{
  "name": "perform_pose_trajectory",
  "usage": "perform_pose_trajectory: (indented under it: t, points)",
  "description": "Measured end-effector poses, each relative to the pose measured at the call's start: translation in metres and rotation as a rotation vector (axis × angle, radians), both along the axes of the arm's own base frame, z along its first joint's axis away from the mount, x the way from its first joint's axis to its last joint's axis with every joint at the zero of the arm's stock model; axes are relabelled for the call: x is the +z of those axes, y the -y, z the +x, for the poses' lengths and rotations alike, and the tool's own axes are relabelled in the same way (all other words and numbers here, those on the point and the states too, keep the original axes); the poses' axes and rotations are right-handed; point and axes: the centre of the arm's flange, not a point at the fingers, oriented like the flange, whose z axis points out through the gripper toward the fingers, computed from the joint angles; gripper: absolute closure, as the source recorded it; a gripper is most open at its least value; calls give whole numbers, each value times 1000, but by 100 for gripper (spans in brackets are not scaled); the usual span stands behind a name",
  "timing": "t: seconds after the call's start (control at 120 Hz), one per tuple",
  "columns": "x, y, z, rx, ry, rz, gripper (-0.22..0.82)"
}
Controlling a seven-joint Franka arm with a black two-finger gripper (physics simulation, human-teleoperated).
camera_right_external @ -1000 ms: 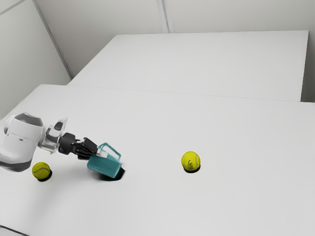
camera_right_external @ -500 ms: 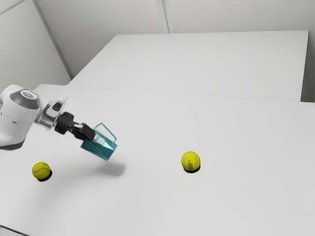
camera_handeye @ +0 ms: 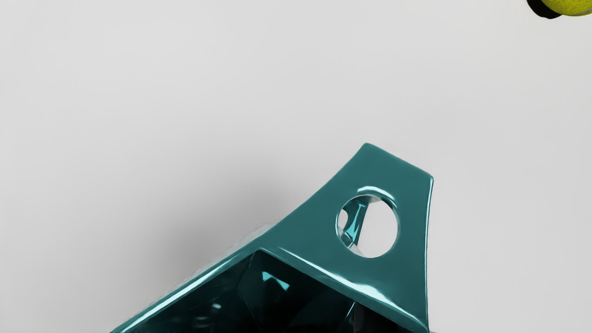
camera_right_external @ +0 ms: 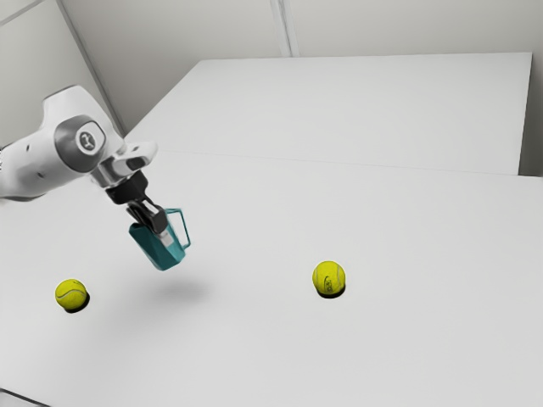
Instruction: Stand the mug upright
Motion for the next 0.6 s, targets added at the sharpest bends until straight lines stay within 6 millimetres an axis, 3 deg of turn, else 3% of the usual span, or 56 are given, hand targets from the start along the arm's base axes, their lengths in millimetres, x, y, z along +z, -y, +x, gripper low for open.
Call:
perform_pose_trajectory:
  t: [0.217, 0.6]
  points:
    - [-3, 28, 5, 41, -7, 160, 77]
    - [-29, 48, 9, 186, 94, 295, 77]
